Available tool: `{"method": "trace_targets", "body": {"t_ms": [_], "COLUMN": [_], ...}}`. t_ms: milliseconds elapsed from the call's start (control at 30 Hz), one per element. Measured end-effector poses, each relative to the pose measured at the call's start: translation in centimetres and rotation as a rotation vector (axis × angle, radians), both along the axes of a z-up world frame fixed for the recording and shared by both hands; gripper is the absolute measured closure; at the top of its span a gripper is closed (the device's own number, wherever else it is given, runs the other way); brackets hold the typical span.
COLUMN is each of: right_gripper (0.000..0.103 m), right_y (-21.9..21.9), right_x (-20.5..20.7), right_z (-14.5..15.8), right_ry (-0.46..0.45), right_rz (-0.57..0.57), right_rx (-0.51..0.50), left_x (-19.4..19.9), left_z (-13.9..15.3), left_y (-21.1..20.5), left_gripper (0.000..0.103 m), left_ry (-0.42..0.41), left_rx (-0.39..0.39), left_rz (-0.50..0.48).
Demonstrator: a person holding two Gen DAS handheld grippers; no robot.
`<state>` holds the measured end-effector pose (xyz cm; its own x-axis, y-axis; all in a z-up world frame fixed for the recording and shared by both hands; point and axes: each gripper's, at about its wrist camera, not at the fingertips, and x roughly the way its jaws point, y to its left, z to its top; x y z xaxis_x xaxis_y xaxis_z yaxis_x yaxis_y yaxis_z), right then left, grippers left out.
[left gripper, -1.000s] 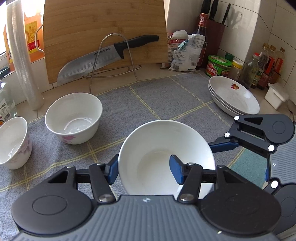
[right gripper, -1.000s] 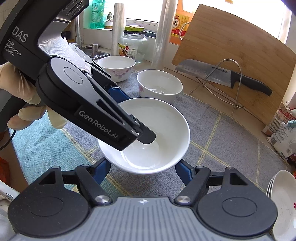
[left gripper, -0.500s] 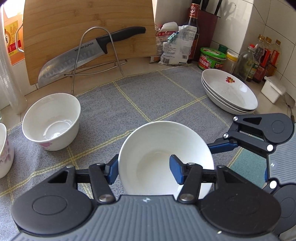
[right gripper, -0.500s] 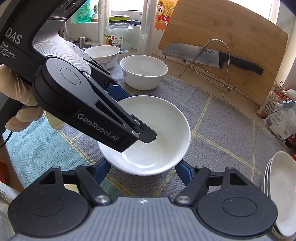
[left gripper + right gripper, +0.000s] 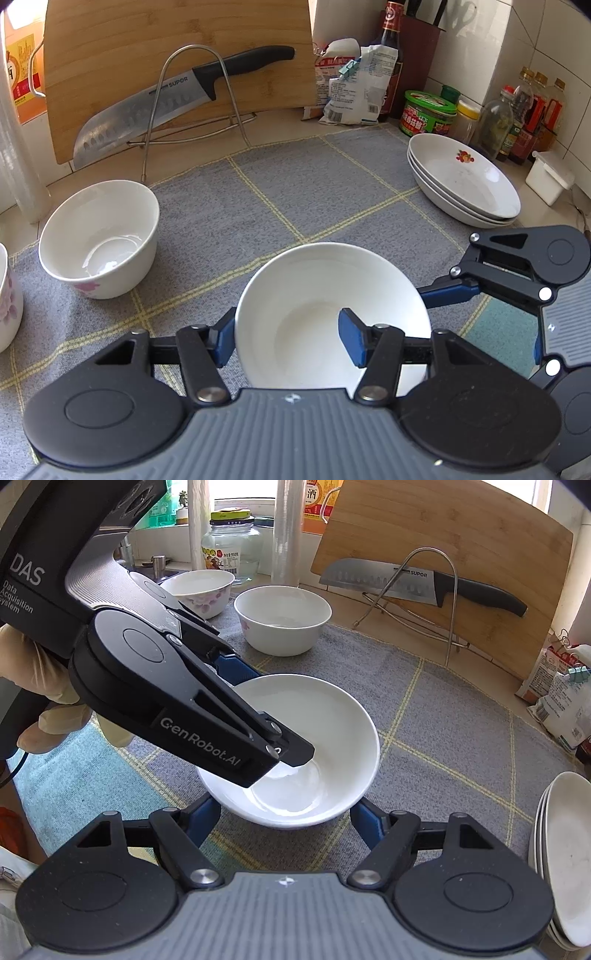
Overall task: Organize plates and bowls
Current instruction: 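Lift and carry the plain white bowl toward the plate stack with the left tool, then lower the bowl onto the towel and open the left tool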
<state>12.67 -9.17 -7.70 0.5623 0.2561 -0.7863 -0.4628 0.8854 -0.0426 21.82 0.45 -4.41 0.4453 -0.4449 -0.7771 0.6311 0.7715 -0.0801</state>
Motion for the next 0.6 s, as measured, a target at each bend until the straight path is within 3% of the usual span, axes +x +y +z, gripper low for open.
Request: {"method": "trace_targets", "body": {"t_ms": [167,267,300,600], "right_gripper": [0.018,0.001,0.000,0.000], "right_y": [0.1,0.2,0.2,-0.5], "right_x": [0.1,-0.2,-0.3,-0.7], "right_z": [0.0,0.5,0.7,1.4], "right_ry": [0.003,-0.034,-0.044,-0.046], "right_rz": [0.002,0.014,0.017,-0.003], "right_rx": [0.005,0.009,0.011,0.026], "left_x": [0.1,-0.1,-0.2,-1.1], "left_z": [-0.1,0.1,0.3,1.6], "left_y": [0.0,-0.1,0.0,1.5], "left_gripper": [0.043,0.020,0.012,0.007], "left_ry": [0.000,-0.020,-0.033,-0.094], "left_rx": [-0.006,-0.014,-0.017,-0.052], "left_rz": [0.002,0.013,0.019,0.064]}}
